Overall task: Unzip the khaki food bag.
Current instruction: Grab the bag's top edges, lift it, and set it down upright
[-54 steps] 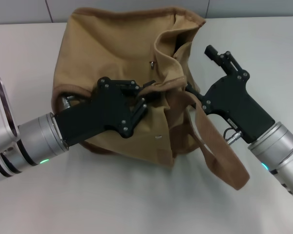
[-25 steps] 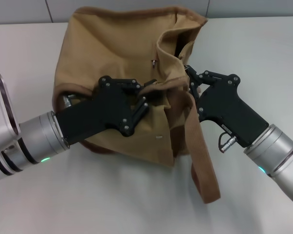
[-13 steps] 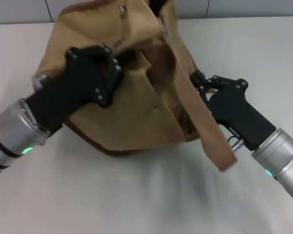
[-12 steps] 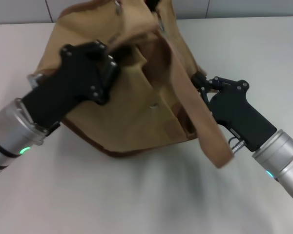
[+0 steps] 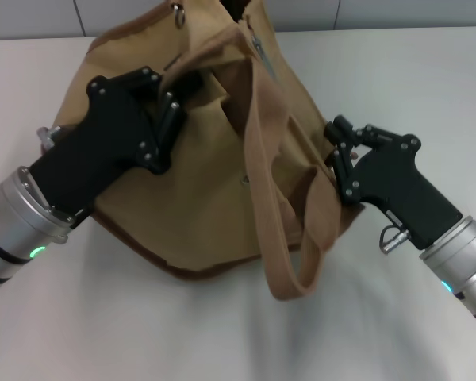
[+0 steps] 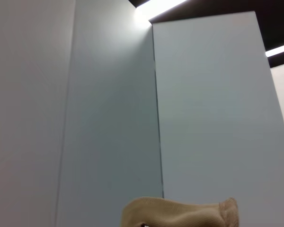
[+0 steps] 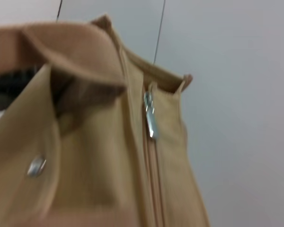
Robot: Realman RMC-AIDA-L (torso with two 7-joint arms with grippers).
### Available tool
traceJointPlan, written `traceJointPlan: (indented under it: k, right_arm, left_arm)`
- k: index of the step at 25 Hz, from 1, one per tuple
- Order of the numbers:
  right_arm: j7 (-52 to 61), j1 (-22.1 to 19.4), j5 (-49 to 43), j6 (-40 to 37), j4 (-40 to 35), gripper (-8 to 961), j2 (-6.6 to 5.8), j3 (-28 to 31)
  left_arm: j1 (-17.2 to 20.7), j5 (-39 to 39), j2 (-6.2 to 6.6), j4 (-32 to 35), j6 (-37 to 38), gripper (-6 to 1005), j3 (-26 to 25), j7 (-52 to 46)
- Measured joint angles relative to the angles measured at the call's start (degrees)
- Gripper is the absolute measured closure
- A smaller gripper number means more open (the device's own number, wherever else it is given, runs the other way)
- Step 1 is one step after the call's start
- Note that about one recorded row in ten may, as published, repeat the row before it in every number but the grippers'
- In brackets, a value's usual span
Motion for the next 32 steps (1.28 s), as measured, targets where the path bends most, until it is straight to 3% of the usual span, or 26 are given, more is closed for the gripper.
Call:
traceJointPlan:
  k: [4,11,18,28,32]
  right_arm:
    - [0.01,-0.14,0.04,-1.69,1.09,889,0.0,2.05]
    - [-0.23,0.26,-2.36,-6.27,0.42,680,-0.28,1.37]
    - [-1.02,1.11,-5.65,-5.83,-1.25,480,-0.23,1.32]
    - [-3.61,2.45,-5.62,-2.95,-0.37,459,0.0,2.03]
    - [-7.23,3.86,-5.39,1.89,1.73,458,0.01,2.61]
  left_arm:
    - [-0.3,0.03,0.0,-0.64,-0.42,939,1.46,0.31]
    - [-1.36,0.08,0.0,-2.83,-2.73,939,4.16,0.99]
    - [-2.33,0.63,0.0,-3.71,-4.86,939,4.87,1.67]
    - [-4.54,0.75,-0.01,-4.43,-6.55,939,8.27,1.67]
    - [-4.64,0.79,0.01,-4.48,-6.85,939,8.56,1.67]
